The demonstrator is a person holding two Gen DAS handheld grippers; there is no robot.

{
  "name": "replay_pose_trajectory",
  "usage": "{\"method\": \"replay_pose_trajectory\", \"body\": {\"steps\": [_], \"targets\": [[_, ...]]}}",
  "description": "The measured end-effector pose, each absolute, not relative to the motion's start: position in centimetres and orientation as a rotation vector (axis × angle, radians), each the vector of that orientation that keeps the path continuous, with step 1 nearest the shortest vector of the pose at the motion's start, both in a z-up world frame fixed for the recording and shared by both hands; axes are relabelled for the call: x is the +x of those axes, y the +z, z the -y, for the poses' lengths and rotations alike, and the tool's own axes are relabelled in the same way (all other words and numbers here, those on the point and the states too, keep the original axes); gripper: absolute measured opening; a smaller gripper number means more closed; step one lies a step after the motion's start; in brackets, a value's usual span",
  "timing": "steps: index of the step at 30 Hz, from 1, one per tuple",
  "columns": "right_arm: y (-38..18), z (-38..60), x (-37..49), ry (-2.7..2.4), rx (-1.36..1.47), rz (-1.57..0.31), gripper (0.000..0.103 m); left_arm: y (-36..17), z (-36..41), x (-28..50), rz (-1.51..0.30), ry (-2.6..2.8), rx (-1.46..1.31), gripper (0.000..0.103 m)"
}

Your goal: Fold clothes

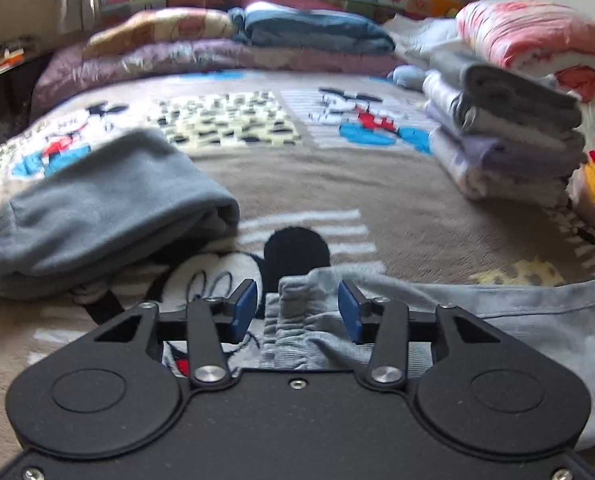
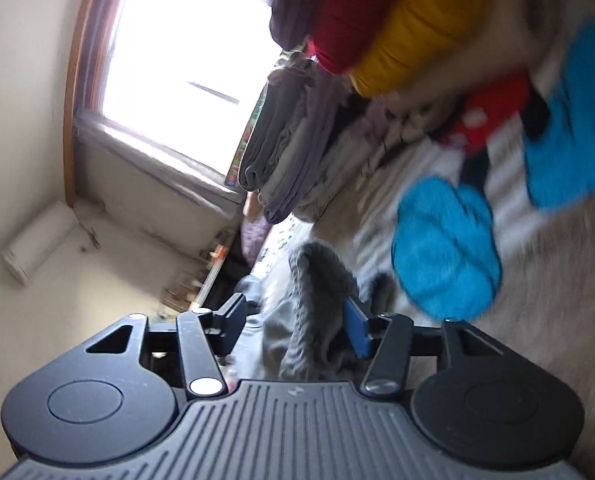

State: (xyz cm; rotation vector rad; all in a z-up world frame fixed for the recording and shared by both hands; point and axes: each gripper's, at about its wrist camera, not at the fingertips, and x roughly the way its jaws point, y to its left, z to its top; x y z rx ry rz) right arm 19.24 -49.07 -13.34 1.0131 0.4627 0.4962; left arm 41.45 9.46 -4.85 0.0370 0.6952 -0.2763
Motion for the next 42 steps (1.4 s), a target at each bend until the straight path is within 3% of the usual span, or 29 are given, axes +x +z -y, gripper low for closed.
{"method": "replay_pose_trajectory", "body": {"steps": [2, 3, 5, 6, 13, 14, 15, 17, 20, 21, 22, 25, 28, 29, 33, 37, 39, 40, 42], "targets": [[-13.0, 48.3, 21.0, 0.489, 0.968, -0.482, 0.065, -5.9, -9.4, 42.2, -0.713, -0.265, 0.008, 0.04], [-12.7, 47.7, 21.6, 0.472, 0.929, -0.498, 0.063, -6.3, -9.5, 42.5, -0.719, -0.256, -0.01, 0.019], [-13.0, 47.1, 22.6, 0.454, 0.904, -0.531, 0.02, -6.5, -9.8, 42.4, -0.713, -0.247, -0.062, 0.019], [-13.4, 47.1, 22.8, 0.459, 0.921, -0.544, 0.008, -6.0, -10.1, 42.2, -0.704, -0.245, -0.089, 0.018], [-15.7, 48.8, 21.6, 0.372, 1.067, -0.538, 0.007, -6.6, -9.9, 43.8, -0.749, -0.194, -0.102, 0.019], [-15.7, 48.7, 21.7, 0.363, 1.055, -0.545, 0.007, -6.8, -9.6, 43.8, -0.751, -0.185, -0.073, 0.021], [-15.5, 48.5, 21.8, 0.359, 1.034, -0.555, 0.007, -7.0, -9.3, 43.8, -0.754, -0.176, -0.043, 0.03], [-15.5, 48.3, 21.8, 0.366, 1.024, -0.573, 0.006, -6.5, -9.2, 43.0, -0.707, -0.17, -0.019, 0.032], [-14.5, 48.2, 21.0, 0.357, 0.976, -0.53, 0.024, -4.2, -9.0, 40.0, -0.572, -0.138, 0.038, 0.036], [-13.8, 48.2, 20.3, 0.334, 0.942, -0.503, 0.04, -3.9, -8.7, 38.8, -0.538, -0.153, 0.068, 0.036], [-12.8, 48.0, 19.6, 0.305, 0.888, -0.472, 0.047, -3.5, -8.3, 37.7, -0.503, -0.168, 0.098, 0.036], [-9.7, 46.8, 17.9, 0.26, 0.667, -0.371, 0.047, -3.8, -6.9, 34.9, -0.448, -0.229, 0.165, 0.036], [-7.6, 43.8, 17.8, 0.35, 0.48, -0.319, 0.045, -7.0, -5.4, 35.6, -0.56, -0.23, 0.271, 0.037], [-7.7, 42.5, 18.9, 0.372, 0.431, -0.372, 0.043, -8.7, -5.4, 36.7, -0.643, -0.193, 0.31, 0.038], [-10.3, 41.4, 22.5, 0.321, 0.421, -0.556, 0.036, -7.0, -6.4, 35.6, -0.565, -0.181, 0.236, 0.036], [-9.6, 41.4, 21.5, 0.346, 0.407, -0.493, 0.042, -5.4, -5.7, 34.3, -0.464, -0.217, 0.194, 0.04], [-9.7, 40.9, 21.4, 0.347, 0.373, -0.513, 0.047, -7.0, -4.7, 35.2, -0.538, -0.211, 0.231, 0.049], [-9.7, 40.7, 21.4, 0.347, 0.356, -0.524, 0.047, -8.9, -4.2, 36.6, -0.645, -0.194, 0.265, 0.05], [-9.7, 40.2, 21.3, 0.346, 0.321, -0.548, 0.046, -9.7, -4.8, 36.6, -0.635, -0.192, 0.224, 0.05]]}}
